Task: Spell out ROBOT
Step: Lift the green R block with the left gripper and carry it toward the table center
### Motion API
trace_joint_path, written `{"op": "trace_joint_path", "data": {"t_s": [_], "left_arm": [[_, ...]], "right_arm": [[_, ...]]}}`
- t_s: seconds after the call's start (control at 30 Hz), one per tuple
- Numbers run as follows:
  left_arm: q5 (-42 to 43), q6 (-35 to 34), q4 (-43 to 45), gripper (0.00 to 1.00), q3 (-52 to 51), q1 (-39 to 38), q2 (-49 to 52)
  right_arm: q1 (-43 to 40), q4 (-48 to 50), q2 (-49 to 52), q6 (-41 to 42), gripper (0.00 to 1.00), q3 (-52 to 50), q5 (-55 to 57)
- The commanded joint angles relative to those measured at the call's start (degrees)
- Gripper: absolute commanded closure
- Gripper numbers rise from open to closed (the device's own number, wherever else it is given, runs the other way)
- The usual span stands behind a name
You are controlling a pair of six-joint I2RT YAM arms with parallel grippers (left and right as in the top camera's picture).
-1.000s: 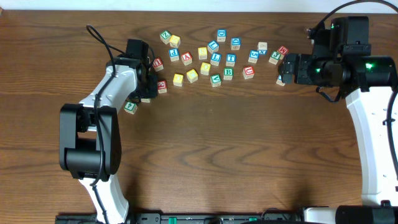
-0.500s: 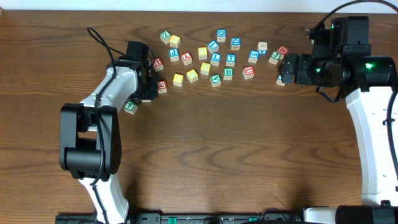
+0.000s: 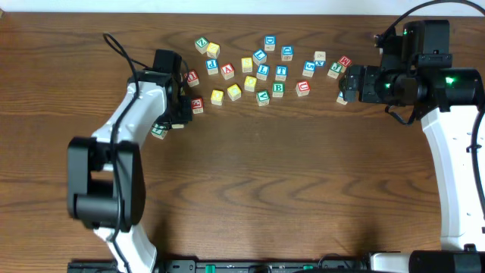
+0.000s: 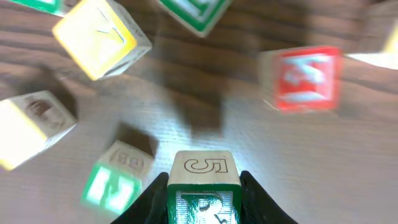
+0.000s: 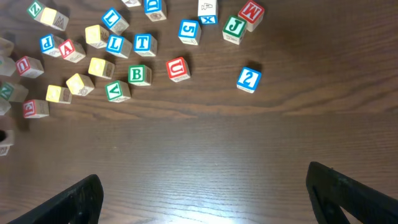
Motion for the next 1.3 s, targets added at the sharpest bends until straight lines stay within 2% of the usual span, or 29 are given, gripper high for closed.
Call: {"op": "trace_joint_path", "data": {"t_s": [0.0, 0.2, 0.47, 0.67, 1.27], "left_arm": [[-0.11, -2.03, -1.81, 0.73, 0.66, -2.84, -5.68], [-0.11, -9.49, -3.04, 0.73, 0.61, -8.11, -7.34], [-0.17, -13.07, 1.79, 0.73, 0.59, -15.04, -4.04], [-0.57, -15.28, 3.58, 0.73, 0.59, -16.7, -1.03], [-0.52, -15.15, 4.07, 0.73, -0.15, -17.77, 2.89]], "right_arm": [[-0.35, -0.04, 0.11, -0.74, 0.01, 0.68, -0.31], [-0.35, -0.09, 0.11, -0.74, 0.01, 0.68, -0.33], [-0.35, -0.13, 0.11, -0.74, 0.01, 0.68, -0.31], [-0.35, -0.33, 0.11, -0.74, 0.01, 0.68, -0.31], [-0.35, -0.68, 0.11, -0.76, 0.01, 0.68, -0.31]]}}
